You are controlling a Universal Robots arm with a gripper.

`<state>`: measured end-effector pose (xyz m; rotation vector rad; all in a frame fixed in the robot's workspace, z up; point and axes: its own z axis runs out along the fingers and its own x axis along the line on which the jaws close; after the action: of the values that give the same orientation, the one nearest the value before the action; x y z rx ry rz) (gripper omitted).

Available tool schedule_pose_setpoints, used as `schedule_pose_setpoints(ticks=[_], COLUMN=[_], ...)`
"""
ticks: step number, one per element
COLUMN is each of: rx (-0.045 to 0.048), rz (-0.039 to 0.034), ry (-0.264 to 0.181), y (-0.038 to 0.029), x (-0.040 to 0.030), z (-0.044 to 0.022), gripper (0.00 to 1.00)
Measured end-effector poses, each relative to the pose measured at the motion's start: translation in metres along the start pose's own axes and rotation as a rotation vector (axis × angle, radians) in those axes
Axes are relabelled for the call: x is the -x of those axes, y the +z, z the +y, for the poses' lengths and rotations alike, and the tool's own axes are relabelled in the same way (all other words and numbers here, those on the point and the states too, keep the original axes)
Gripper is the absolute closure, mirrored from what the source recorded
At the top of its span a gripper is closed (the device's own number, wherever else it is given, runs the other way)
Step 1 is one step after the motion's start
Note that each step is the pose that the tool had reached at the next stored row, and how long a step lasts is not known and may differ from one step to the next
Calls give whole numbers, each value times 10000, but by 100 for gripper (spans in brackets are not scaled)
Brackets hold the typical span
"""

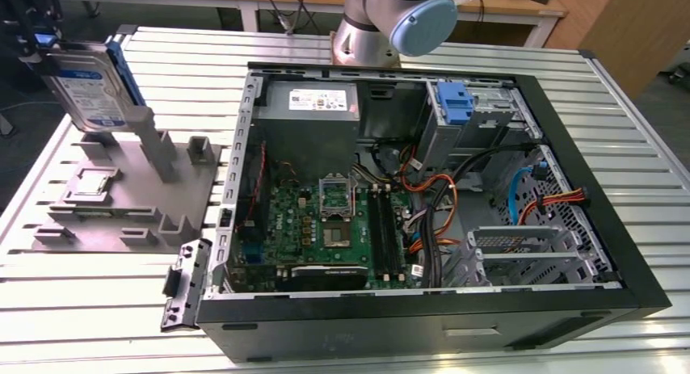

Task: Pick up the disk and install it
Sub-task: 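Pick up the disk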

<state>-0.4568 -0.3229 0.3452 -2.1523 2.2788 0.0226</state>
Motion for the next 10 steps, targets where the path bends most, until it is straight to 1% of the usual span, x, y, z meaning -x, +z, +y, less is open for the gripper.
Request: schedule_pose_setpoints(ticks=[10], rx=[0], rz=[0], ry=[0], y=[-67], x=[1], z=[0], gripper=[64])
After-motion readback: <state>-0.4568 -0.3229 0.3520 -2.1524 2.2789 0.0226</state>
